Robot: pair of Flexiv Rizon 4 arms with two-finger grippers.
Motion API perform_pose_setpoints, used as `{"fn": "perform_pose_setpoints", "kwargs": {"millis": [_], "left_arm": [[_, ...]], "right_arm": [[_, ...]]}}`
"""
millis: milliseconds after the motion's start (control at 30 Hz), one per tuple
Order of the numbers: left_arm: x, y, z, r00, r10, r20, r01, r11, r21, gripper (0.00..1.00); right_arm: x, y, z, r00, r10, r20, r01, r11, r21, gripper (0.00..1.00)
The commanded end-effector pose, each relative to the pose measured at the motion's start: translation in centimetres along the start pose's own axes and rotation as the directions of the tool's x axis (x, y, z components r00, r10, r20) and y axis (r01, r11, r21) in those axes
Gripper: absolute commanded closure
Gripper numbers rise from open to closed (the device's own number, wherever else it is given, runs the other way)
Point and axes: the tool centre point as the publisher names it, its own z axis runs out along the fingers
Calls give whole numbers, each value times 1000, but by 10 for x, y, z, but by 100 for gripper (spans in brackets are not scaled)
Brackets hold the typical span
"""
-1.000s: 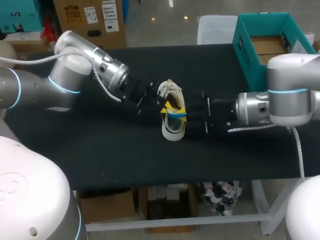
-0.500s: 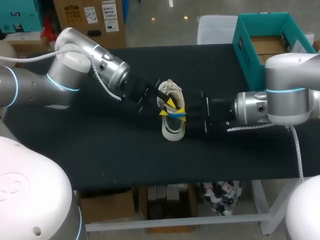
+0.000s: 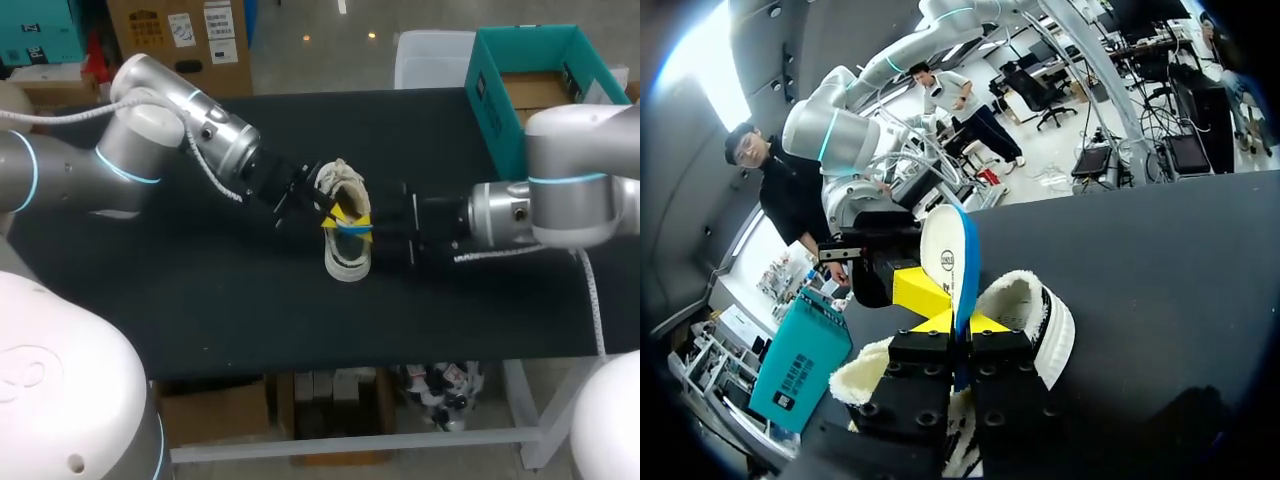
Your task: Open the shoe tongue, take the insole out of the shoe, put the insole back into the shoe, and pack the shoe into the shoebox
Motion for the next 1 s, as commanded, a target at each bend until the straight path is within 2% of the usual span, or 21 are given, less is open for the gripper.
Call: {"fn": "perform_pose_setpoints", "kwargs": {"millis": [33, 300, 333, 367, 400, 467, 500, 567, 667, 833, 1000], "left_arm": [[-2, 13, 3, 1000, -10, -3, 10, 1000, 11, 100], [-2, 17, 2, 1000, -21, -1, 21, 1000, 10, 100], [-2, 17, 2, 1000, -21, -1, 21, 1000, 10, 100], [-2, 17, 2, 1000, -21, 0, 21, 1000, 11, 100], [-2, 17, 2, 1000, -21, 0, 21, 1000, 12, 100], [-1, 16, 2, 1000, -20, 1, 20, 1000, 13, 100], [-1, 16, 1, 1000, -19, 2, 19, 1000, 14, 100], [-1, 15, 1, 1000, -18, 3, 18, 1000, 16, 100], [-1, 14, 2, 1000, -15, 5, 15, 1000, 18, 100], [0, 13, 1, 1000, -14, 13, 14, 1000, 19, 100], [1, 12, 1, 1000, -16, 18, 16, 1000, 19, 100]], "right_arm": [[2, 14, 9, 1000, 12, 8, -12, 1000, 17, 100], [2, 16, 8, 1000, 29, 4, -29, 999, 20, 100], [2, 14, 7, 1000, 27, 1, -27, 999, 21, 90], [2, 12, 5, 1000, 24, -2, -24, 1000, 17, 73], [2, 9, 3, 1000, 21, -4, -21, 1000, 14, 64], [2, 3, -1, 1000, 10, -9, -10, 1000, 5, 52], [2, 0, -3, 1000, 4, -9, -4, 1000, 1, 51], [2, -7, -6, 1000, -8, -11, 8, 1000, -7, 53], [1, -12, -10, 1000, -19, -19, 19, 1000, -9, 62], [-1, -14, -11, 1000, -20, -23, 20, 1000, -11, 100], [-3, -10, -7, 1000, -11, -18, 11, 1000, -2, 100]]}}
